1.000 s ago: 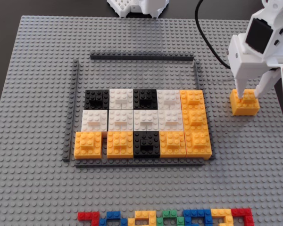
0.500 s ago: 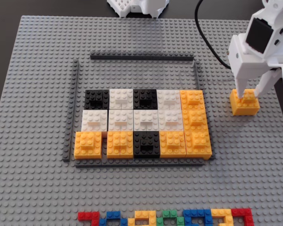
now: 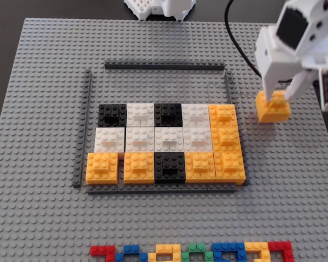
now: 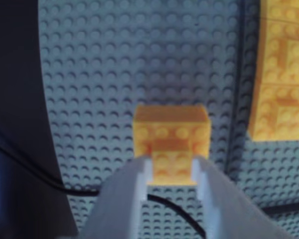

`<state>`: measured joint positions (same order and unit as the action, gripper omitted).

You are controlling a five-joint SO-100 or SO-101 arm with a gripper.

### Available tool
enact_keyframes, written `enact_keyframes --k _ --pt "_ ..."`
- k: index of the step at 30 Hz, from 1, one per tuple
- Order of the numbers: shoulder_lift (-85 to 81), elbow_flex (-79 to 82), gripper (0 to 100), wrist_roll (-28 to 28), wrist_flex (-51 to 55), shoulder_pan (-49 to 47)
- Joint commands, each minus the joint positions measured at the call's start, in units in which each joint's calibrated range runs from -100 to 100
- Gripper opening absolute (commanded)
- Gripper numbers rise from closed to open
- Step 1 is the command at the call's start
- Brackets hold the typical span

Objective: Grab the cube and place it into the grid

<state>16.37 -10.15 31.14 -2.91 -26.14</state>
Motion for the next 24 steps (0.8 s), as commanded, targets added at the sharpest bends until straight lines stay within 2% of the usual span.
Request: enact_keyframes --k 1,6,11,24 --pt "-11.3 -4.5 0 0.1 1.1 -0.2" --pt "-18.3 -2.3 0 0.5 1.7 -0.6" --pt "-27.6 6.5 0 2.8 0.6 0.8" --pt "-45.9 27.0 0 8.1 -1.2 12.8"
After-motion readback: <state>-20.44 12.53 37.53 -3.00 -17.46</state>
